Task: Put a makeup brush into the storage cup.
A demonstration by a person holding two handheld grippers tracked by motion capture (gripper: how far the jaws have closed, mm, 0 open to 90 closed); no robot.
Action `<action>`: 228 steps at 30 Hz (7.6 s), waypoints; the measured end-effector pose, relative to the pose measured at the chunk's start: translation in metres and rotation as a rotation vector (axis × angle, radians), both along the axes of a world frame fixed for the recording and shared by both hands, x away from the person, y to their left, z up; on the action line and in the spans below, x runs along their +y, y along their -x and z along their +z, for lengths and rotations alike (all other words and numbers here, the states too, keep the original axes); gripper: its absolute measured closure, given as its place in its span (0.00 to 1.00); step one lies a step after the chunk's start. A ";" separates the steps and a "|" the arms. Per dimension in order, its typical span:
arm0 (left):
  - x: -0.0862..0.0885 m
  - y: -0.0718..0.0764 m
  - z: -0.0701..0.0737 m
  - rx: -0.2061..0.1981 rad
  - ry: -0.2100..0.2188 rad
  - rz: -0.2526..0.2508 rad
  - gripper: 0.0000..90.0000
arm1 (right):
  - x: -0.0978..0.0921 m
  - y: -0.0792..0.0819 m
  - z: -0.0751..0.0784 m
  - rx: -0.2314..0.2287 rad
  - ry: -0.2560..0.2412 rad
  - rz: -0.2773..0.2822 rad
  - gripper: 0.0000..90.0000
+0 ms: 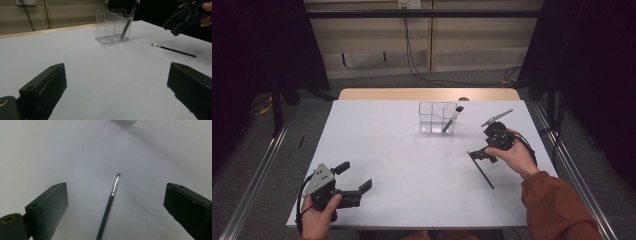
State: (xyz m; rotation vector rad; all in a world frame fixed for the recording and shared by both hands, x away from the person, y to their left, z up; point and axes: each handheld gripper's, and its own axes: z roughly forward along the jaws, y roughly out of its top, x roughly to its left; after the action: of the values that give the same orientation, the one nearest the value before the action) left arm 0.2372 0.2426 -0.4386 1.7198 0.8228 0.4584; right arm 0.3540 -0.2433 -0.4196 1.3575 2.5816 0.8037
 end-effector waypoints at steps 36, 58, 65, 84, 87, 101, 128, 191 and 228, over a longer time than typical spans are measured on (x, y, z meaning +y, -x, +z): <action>0.001 -0.001 -0.001 0.007 -0.005 -0.005 0.03 | 0.026 -0.017 -0.030 0.221 0.222 0.061 0.68; 0.000 -0.002 -0.002 0.016 -0.004 -0.006 0.03 | 0.044 -0.020 -0.029 0.268 0.341 0.025 0.90; 0.000 -0.002 -0.002 0.017 -0.007 -0.006 0.03 | 0.044 -0.020 -0.030 0.277 0.328 0.021 0.96; 0.002 -0.002 -0.002 0.022 -0.006 0.004 0.03 | 0.037 -0.016 -0.028 0.257 0.287 0.023 0.96; 0.002 -0.002 -0.002 0.023 -0.008 0.006 0.03 | 0.031 -0.012 -0.024 0.238 0.251 0.009 0.96; 0.002 -0.003 -0.002 0.024 -0.006 0.009 0.03 | 0.013 -0.002 0.000 0.093 0.120 -0.022 0.96; 0.002 -0.002 -0.001 0.021 -0.004 0.016 0.03 | -0.001 0.022 0.018 -0.258 -0.198 -0.050 0.96; 0.001 -0.003 -0.002 0.021 -0.007 0.008 0.03 | 0.048 -0.023 0.065 -0.605 -0.452 -0.085 0.96; -0.001 -0.003 -0.002 0.016 -0.005 -0.005 0.03 | 0.073 -0.072 0.072 -0.613 -0.383 -0.145 0.96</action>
State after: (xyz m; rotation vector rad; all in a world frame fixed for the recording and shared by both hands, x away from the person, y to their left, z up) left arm 0.2399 0.2414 -0.4404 1.7313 0.8289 0.4442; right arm 0.4263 -0.1707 -0.3474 1.1184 1.9005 1.4662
